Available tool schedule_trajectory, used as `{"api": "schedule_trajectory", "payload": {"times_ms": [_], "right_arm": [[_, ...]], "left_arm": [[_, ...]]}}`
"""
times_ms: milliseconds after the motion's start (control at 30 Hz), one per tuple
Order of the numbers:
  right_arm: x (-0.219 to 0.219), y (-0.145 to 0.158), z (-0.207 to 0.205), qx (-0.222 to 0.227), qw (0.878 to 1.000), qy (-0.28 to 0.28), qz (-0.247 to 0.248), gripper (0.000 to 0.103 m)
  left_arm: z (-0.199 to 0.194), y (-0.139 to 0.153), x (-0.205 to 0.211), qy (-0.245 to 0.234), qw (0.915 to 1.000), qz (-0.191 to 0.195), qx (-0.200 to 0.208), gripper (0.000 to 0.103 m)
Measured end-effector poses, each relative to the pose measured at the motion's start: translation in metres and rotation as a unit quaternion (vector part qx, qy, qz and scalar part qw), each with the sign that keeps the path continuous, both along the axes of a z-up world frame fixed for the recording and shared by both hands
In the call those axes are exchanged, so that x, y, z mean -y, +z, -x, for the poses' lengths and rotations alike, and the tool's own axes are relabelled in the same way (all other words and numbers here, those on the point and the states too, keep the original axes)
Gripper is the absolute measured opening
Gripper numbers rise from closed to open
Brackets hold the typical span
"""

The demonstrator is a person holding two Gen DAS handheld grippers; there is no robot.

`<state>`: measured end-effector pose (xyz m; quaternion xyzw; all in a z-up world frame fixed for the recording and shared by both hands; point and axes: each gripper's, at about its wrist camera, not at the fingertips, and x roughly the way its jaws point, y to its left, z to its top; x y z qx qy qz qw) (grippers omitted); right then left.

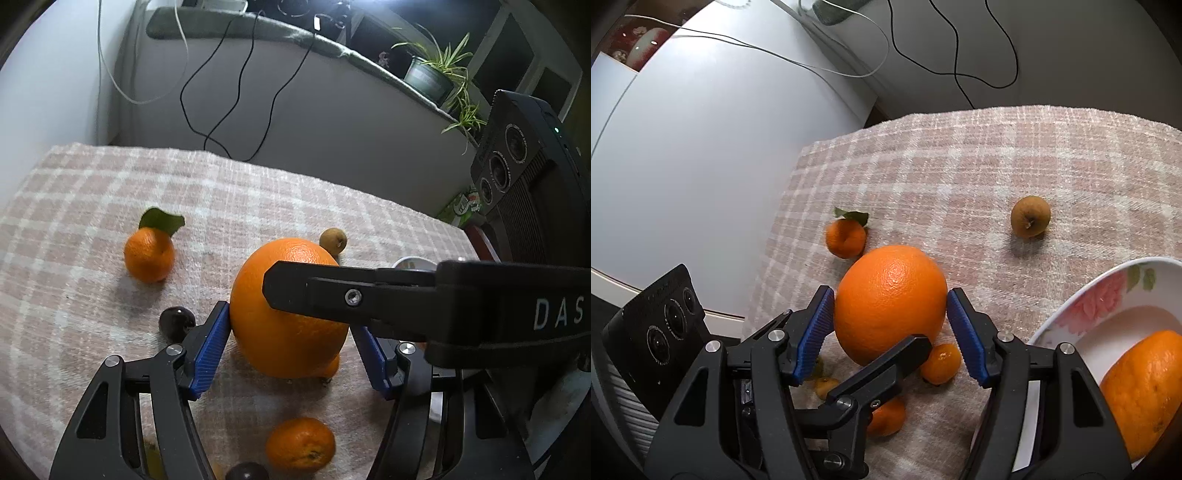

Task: Organize fruits
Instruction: 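Carry the oval orange onto the plate beside the first orange and release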

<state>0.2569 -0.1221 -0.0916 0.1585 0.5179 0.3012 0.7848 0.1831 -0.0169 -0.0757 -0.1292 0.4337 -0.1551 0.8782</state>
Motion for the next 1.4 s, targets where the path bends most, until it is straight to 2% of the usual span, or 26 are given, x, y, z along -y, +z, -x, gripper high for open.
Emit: {"api": "schedule_trajectory", "payload": {"times_ms": [333, 733, 1000, 1200, 1400], "right_arm": [[0.023, 0.03, 0.038, 0.033, 0.999, -0.002, -0.015, 0.066], [0.087, 0.038, 0.084, 0.05, 0.998, -0.04, -0.017, 0.066], [0.106, 0.024, 0.087, 0.037, 0.998, -0.054, -0.007, 0.066], [0.105, 0.018, 0.076, 0.035, 0.998, -0.056, 0.003, 0.066], [0.104, 0.016, 0.067, 0.032, 0.998, -0.058, 0.015, 0.066]], "left_arm": [[0.031, 0.029, 0.015, -0.009, 0.9992, -0.006, 0.038, 0.065], [0.059, 0.041, 0.067, -0.051, 0.9972, 0.008, 0.053, 0.065], [0.058, 0.028, 0.088, -0.063, 0.9973, 0.005, 0.037, 0.065], [0.049, 0.024, 0.094, -0.059, 0.9977, -0.007, 0.032, 0.065], [0.04, 0.019, 0.097, -0.055, 0.9983, 0.0, 0.021, 0.065]]}}
